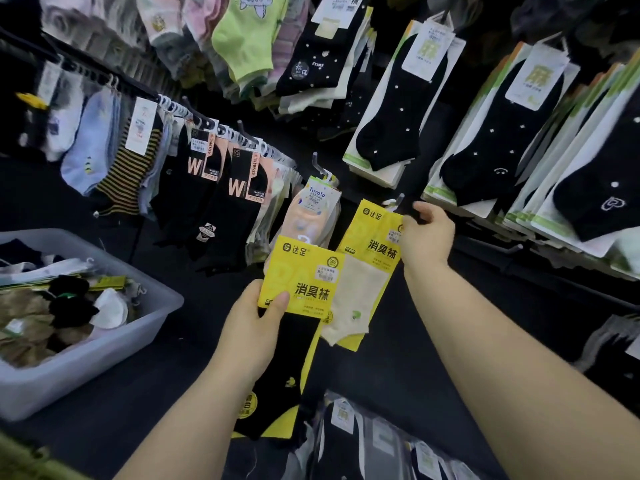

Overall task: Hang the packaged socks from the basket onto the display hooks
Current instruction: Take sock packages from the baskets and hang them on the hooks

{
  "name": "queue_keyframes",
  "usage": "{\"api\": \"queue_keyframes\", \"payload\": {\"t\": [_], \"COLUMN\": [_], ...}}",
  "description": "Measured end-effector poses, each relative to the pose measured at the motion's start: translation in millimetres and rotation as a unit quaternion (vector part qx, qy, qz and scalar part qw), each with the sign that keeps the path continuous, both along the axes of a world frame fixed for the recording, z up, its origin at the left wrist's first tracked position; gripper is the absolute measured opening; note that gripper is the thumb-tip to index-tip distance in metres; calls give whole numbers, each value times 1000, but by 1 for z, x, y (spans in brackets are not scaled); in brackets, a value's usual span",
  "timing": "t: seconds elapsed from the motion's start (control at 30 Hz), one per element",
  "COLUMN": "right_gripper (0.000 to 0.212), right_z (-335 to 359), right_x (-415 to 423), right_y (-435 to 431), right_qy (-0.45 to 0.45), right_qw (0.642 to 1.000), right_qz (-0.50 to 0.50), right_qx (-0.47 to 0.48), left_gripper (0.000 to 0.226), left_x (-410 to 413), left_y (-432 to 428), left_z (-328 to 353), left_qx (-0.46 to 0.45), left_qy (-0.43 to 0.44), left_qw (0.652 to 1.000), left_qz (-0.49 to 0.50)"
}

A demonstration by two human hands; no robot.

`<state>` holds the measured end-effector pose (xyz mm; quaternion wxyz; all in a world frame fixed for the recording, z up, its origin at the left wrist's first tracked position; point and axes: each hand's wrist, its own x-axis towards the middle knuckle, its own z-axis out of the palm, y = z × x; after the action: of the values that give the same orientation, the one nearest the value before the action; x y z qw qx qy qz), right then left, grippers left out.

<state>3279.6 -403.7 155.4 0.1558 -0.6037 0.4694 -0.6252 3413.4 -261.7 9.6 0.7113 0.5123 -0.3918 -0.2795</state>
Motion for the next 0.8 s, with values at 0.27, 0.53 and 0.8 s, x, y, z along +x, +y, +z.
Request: {"api": "queue_keyframes", "payload": {"t": [0.27,0.53,0.8], "right_gripper": [18,12,16], "right_z": [-41,-36,-3], "right_x": [-6,-21,-17], "right_y": [95,97,57], "right_qy": [160,42,-43], "right_qw": [940,954,987], "right_qz": [291,260,142], "right_qx": [73,144,68], "left_gripper": [14,11,42], "left_x": [-15,-30,-29], "left_y": [5,6,2], "left_z": [8,7,-3], "left_qx": [-12,2,23], "left_qy": [-21,-77,-97], "left_qw": [998,992,990], "left_qz": [-64,-99,-99]}}
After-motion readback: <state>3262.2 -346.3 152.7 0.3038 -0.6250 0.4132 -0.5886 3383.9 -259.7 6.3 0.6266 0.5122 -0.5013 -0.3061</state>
